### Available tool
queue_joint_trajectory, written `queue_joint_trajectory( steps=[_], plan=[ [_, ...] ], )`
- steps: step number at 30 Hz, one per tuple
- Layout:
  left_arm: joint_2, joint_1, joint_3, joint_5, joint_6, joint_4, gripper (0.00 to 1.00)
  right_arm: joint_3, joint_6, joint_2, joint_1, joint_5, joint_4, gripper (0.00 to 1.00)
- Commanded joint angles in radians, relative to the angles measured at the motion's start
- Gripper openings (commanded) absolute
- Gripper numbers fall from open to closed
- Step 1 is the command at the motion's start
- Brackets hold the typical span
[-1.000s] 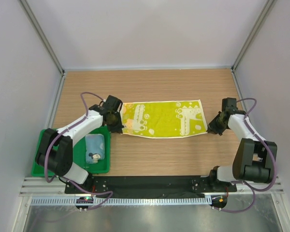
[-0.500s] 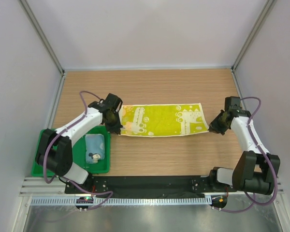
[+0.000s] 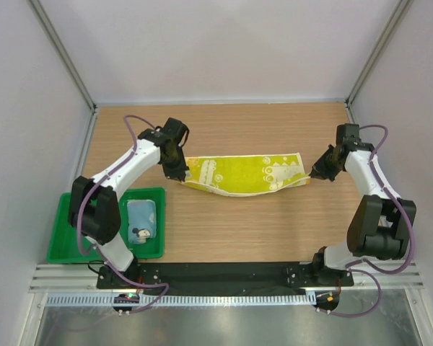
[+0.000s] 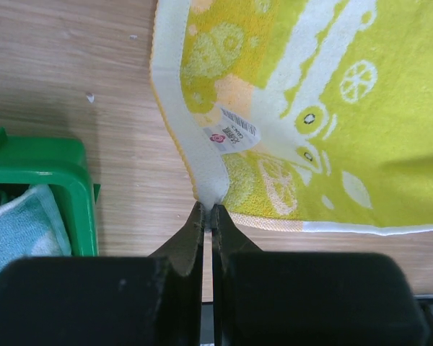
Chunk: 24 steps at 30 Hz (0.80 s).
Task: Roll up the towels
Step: Fold the towel
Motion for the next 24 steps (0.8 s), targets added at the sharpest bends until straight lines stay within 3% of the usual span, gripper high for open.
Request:
queue_joint_trajectory(
  steps=[1,24],
  plan=[
    [0.028,0.021,0.095,-0.023,0.015,-0.039,0.00,0.090,-0.015,0.046,-0.004,-0.031,0.028,0.01],
    [0.244,0.109,0.331,-0.026,0.044,-0.084,0.00,0.378,0.010,0.353,0.043,-0.064,0.002,0.01]
  ],
)
